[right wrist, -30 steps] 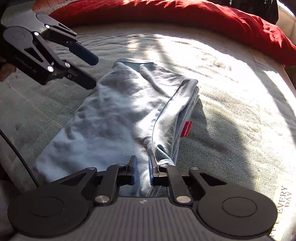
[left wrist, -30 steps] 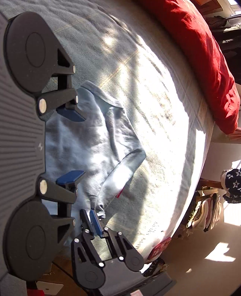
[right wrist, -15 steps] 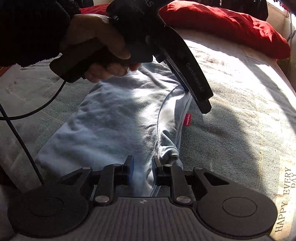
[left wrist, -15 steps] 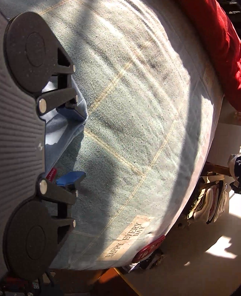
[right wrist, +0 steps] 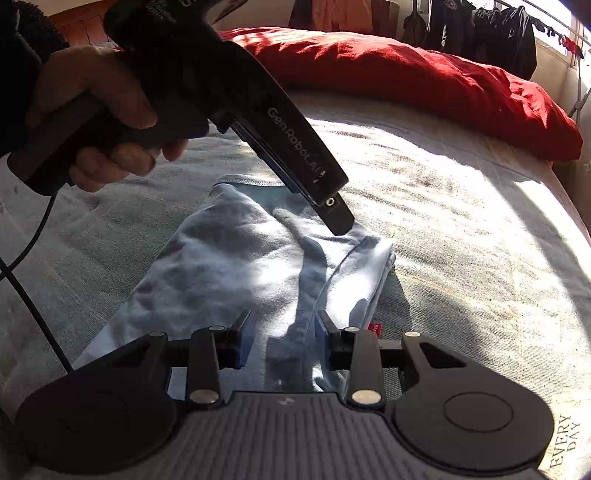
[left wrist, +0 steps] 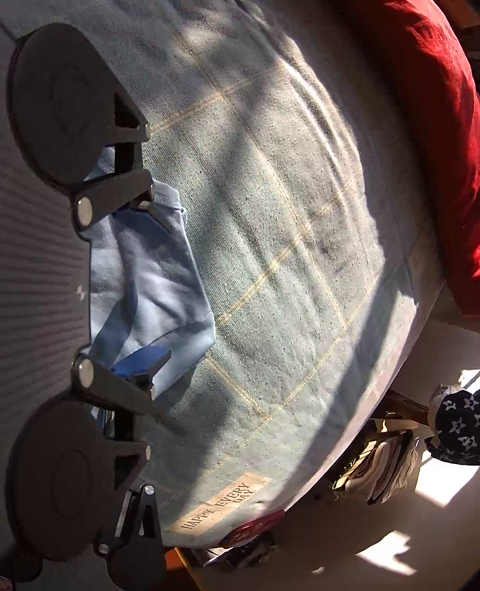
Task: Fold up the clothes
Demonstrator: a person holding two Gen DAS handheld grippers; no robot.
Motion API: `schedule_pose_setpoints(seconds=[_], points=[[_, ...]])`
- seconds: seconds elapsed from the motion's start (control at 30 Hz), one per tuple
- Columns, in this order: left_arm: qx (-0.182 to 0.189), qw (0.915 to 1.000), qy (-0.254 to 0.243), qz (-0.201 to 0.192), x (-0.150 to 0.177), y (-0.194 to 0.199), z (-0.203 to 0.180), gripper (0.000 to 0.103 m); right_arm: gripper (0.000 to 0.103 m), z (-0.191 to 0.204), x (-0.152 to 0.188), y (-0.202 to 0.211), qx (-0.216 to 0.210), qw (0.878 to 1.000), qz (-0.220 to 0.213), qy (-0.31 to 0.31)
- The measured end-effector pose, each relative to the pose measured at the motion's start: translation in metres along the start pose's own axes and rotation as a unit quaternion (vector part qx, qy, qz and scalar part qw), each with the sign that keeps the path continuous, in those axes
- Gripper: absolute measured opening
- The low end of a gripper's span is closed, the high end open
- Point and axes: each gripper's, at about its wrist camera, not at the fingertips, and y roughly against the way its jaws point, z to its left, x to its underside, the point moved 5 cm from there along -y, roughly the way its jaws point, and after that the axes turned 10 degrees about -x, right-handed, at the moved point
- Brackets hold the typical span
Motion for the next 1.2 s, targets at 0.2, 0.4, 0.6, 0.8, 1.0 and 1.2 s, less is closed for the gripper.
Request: schedule_pose_setpoints(seconds=[0.2,0.4,0.6,0.8,1.0,1.2], points=[[-0.003,0.9999,0.011,0.008,0.036,0.019,0.012,0.066,0.04,0.002,0.005,0.012,0.001,1.0,0.008,-0.001],[0.004,0.9998,0.018,-0.001,0.051,0.019,0.01,0.071,0.043,0.021,0.009,0.017,0.0,0.999,0.023,0.022],[-0.008,0.9985,0.054,-0.006,0.043,0.0,0.029,0.069,0.044,0.028,0.016,0.022,0.001,0.999,0.028,0.026],[-0.003,0.9991,0.036,-0.023,0.037,0.014,0.026,0.072,0.047,0.035,0.022,0.025,0.0,0.999,0.037,0.029],[-0.02,0.9983,0.055,0.0,0.047,0.005,0.036,0.068,0.047,0.034,0.033,0.028,0.004,0.999,0.045,0.021],[0.008,0.9995,0.029,-0.004,0.059,0.038,0.014,0.07,0.05,0.04,0.035,0.035,-0.003,0.998,0.048,0.042]])
